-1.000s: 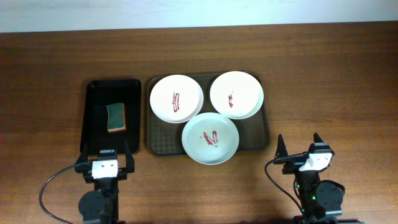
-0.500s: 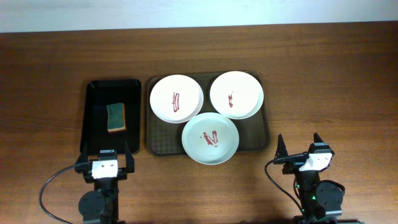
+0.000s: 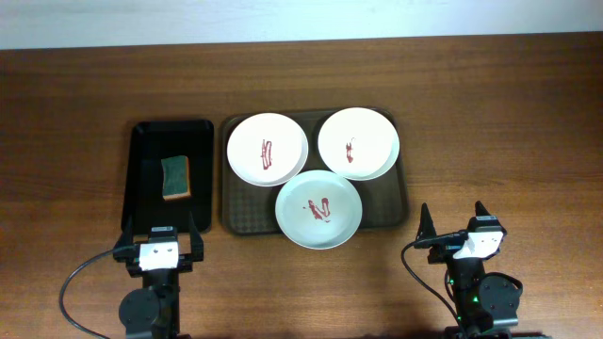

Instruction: Clean dirty plates on tray and stack at the side

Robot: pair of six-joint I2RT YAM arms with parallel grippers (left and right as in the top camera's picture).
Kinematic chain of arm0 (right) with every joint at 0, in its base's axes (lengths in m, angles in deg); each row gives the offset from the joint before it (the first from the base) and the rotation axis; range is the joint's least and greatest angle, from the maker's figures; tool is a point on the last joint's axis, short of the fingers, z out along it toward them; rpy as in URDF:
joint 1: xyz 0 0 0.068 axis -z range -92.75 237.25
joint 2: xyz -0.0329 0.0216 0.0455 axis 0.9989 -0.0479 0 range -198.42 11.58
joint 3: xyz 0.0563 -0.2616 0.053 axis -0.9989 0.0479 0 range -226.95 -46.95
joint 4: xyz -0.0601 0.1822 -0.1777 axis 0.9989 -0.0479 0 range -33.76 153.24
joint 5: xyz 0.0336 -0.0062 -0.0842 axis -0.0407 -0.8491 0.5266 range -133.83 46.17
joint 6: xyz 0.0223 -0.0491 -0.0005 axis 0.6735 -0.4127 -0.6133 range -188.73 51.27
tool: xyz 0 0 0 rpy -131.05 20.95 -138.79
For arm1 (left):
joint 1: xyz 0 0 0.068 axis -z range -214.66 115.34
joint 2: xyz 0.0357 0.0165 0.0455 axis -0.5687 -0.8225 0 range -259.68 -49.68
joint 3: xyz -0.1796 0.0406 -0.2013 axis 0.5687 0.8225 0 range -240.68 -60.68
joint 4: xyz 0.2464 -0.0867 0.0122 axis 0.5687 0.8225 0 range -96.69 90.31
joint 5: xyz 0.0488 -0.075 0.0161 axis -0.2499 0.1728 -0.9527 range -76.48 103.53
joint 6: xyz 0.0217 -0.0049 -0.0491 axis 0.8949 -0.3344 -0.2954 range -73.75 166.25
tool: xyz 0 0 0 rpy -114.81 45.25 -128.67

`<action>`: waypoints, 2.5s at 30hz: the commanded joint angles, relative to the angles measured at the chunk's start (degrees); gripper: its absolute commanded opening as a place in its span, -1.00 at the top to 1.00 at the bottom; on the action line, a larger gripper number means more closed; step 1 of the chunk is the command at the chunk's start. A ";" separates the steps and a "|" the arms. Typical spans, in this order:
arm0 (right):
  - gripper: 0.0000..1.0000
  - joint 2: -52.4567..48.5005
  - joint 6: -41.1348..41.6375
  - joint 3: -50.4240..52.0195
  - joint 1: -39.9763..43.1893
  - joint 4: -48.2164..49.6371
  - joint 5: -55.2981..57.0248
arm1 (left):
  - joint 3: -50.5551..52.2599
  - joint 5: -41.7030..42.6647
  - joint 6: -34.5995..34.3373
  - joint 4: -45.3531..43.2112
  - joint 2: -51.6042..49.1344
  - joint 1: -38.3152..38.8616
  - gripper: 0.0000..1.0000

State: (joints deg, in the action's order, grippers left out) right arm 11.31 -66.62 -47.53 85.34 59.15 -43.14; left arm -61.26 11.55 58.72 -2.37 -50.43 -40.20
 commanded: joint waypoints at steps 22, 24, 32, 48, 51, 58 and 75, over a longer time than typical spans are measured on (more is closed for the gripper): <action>-0.97 -5.57 5.90 -7.65 -0.28 -6.03 1.44 | -9.42 0.76 -6.88 9.38 -4.72 -0.24 -0.98; -0.97 -10.97 5.88 -12.63 -0.28 -9.66 1.22 | -13.44 0.76 -6.88 11.15 -8.90 -0.24 -0.99; -0.98 -34.62 5.68 -35.41 -0.28 -24.52 1.11 | -32.54 1.07 -6.86 23.63 -30.16 -0.24 -0.98; -0.97 -57.51 5.90 -56.98 -0.31 -47.25 -3.91 | -53.70 19.78 -6.84 40.30 -52.63 -0.24 -0.98; -0.97 -57.37 5.90 -56.98 -0.33 -48.11 -3.91 | -53.70 19.78 -6.84 40.17 -52.65 -0.24 -0.98; -0.97 -57.37 5.88 -56.98 -0.31 -48.68 -3.87 | -53.70 19.80 -6.84 40.35 -52.65 -0.24 -0.98; -0.97 -60.33 5.49 -57.11 -0.35 -42.27 -2.47 | -58.47 4.24 -12.63 40.76 -61.72 -0.24 -0.98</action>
State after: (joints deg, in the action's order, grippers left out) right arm -47.75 -61.20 -103.64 85.34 15.17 -46.18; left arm -117.10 23.59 50.39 38.48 -108.88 -40.25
